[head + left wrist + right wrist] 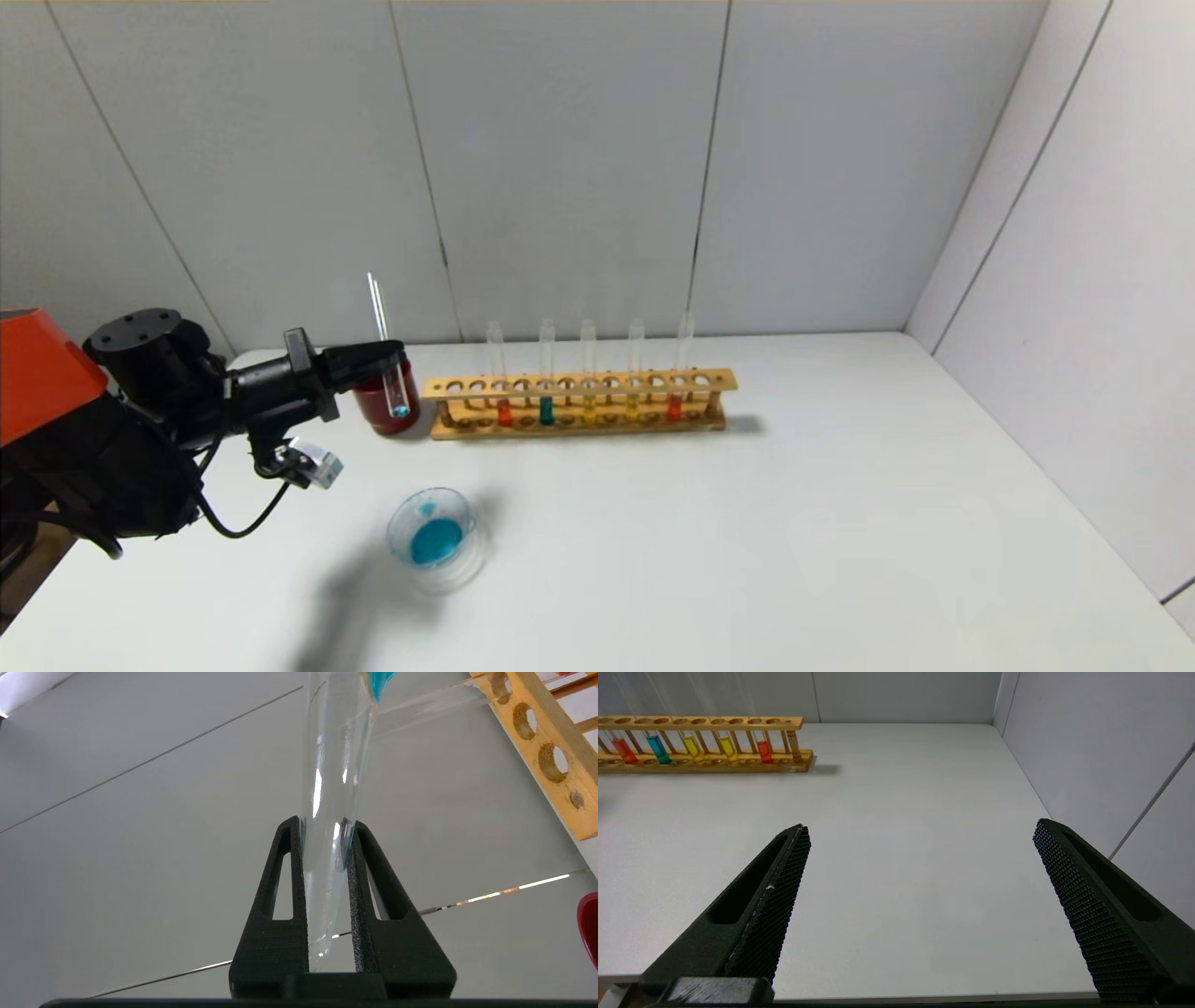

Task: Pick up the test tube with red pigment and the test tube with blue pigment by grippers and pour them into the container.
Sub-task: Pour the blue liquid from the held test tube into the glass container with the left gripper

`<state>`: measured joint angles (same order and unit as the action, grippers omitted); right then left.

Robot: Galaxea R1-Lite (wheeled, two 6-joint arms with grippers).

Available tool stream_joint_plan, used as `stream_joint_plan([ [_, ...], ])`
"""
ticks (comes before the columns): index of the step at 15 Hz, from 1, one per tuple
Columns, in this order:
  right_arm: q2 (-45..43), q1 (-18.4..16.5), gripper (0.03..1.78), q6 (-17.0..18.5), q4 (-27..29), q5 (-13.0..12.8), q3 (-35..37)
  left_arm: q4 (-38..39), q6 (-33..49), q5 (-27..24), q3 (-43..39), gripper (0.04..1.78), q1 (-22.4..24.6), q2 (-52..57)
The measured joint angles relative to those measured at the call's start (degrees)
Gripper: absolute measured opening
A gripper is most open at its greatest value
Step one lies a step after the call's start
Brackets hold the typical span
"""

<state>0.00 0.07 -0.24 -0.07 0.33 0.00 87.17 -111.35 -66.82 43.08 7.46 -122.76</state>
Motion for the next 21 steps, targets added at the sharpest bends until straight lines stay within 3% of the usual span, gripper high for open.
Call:
stream_joint_plan([
  [21,0.0,0.0,1.75,0.0,0.0,0.0,0.0,0.0,-3.8,-0.9,1.1,0.30,0.1,-0.3],
])
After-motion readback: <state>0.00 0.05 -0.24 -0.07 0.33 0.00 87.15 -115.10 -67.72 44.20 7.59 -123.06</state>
